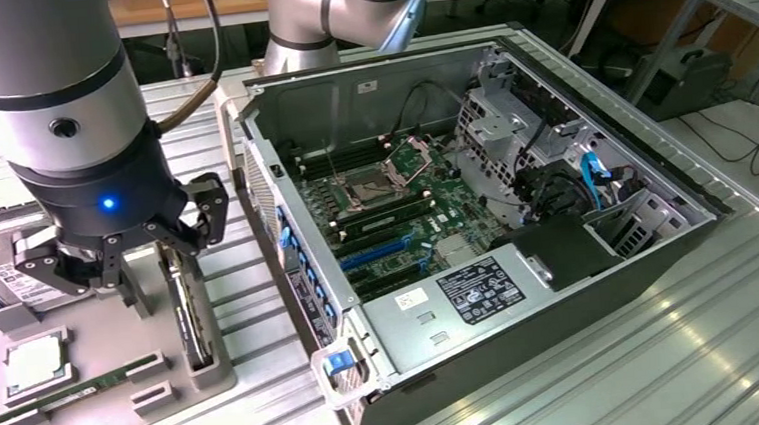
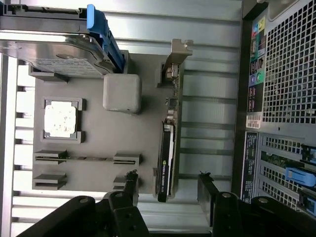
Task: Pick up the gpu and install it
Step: 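Pick up the gpu and move the gpu toward the slot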
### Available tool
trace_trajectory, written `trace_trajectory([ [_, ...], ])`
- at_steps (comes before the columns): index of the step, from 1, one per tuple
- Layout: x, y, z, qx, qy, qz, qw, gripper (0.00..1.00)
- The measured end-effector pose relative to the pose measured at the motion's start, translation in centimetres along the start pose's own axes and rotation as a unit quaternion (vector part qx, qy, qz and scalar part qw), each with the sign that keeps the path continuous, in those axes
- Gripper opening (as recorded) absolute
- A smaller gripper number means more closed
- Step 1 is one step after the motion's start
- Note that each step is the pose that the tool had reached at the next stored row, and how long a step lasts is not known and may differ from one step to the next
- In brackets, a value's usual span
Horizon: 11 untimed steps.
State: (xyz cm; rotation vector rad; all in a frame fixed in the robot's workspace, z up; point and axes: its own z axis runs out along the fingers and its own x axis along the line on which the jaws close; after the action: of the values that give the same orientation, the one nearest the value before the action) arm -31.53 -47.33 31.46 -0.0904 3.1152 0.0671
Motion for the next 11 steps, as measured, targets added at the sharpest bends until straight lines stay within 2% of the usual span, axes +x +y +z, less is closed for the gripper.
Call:
trace_trajectory([
  [2, 0.0, -0.01, 0.39, 0.0012, 0.0002, 0.000, 1.0000, 0.60],
  [10, 0.0, 0.12, 1.69, 0.0028, -0.0005, -0.001, 1.0000, 0.60],
  [11, 0.0, 0.49, 1.78, 0.0100, -0.0001, -0.001, 0.9999, 0.60],
])
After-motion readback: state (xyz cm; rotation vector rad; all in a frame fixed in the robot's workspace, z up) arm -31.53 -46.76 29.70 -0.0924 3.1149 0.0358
